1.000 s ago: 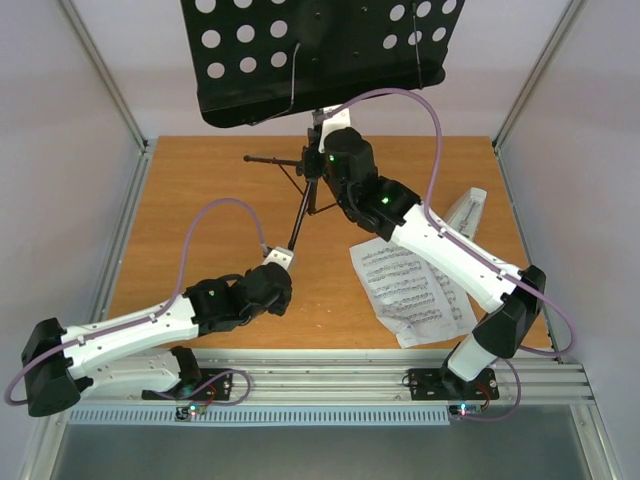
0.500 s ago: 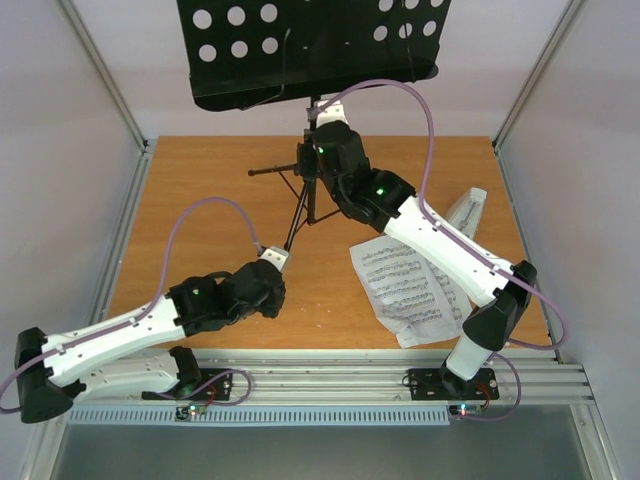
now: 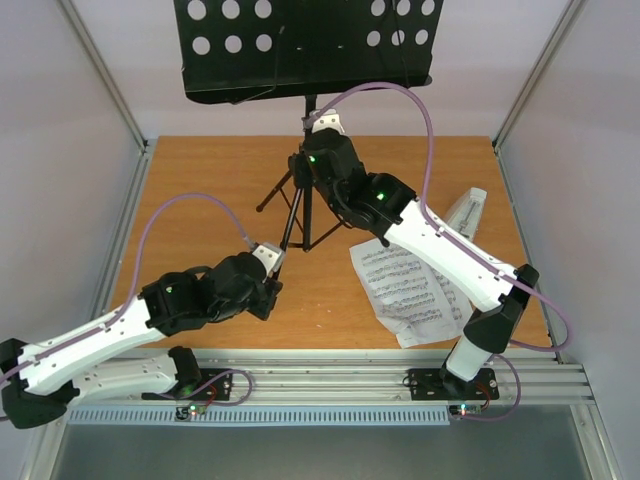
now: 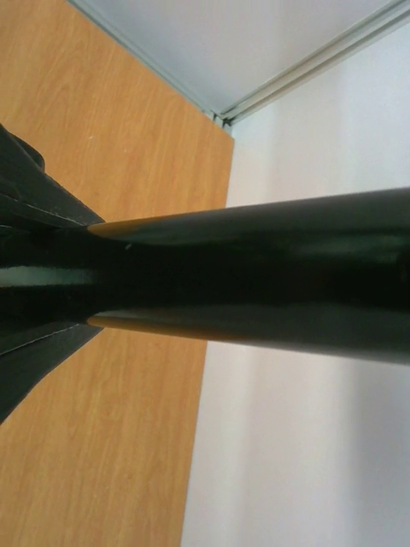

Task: Pack up the instrument practice props
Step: Place the music stand at the center of the board.

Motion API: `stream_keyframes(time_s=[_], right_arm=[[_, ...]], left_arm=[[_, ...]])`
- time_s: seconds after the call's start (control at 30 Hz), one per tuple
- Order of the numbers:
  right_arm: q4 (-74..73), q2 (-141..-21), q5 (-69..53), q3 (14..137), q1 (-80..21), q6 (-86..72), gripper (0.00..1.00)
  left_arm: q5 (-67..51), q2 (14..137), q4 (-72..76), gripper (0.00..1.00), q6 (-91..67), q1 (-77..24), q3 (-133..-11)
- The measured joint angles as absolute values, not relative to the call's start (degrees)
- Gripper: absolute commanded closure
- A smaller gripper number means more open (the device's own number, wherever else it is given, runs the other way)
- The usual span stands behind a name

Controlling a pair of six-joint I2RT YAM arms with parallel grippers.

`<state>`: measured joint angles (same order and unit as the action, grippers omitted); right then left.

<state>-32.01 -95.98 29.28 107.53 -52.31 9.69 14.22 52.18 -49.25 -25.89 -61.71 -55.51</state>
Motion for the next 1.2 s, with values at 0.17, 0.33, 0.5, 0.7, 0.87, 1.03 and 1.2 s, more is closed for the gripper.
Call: stream_keyframes(time_s=[0.17,0.33,0.5,0.7,0.87,1.03,1.2], right_arm=[[-37.4,-96.2,29.6,109.4,-53.0,8.3,0.99],[-47.5,-97.1,28.9,115.8,-53.3,5.3,0.99],[-55.7,-97.3,27.3,119.5,-53.3,0.3,0.99],[-64.1,-99.4,23.5,122.2,-53.3,-4.8,0.99],[-70.3,-103.6,20.7,125.0,-53.3,-7.4,0.99],[-69.6,-103.0,20.8,123.6,-52.8,-7.2,0.99],[-70.5,-103.7,18.2,124.7,-50.3,-7.1,0.99]], left_arm=[[10.6,51.0,-51.4,0.99,-26.5,-61.8,-55.8],[4.8,50.8,-56.8,1.0,-27.7,-62.0,-60.6],[-1.3,50.9,-63.2,1.0,-30.1,-62.3,-66.5],[-8.9,51.1,-69.8,1.0,-34.2,-62.6,-70.7],[-13.2,51.9,-73.1,1.0,-37.5,-62.7,-71.4],[-13.3,52.8,-72.7,1.0,-38.1,-62.7,-71.5],[-12.2,54.0,-72.0,1.0,-38.1,-62.7,-73.0]])
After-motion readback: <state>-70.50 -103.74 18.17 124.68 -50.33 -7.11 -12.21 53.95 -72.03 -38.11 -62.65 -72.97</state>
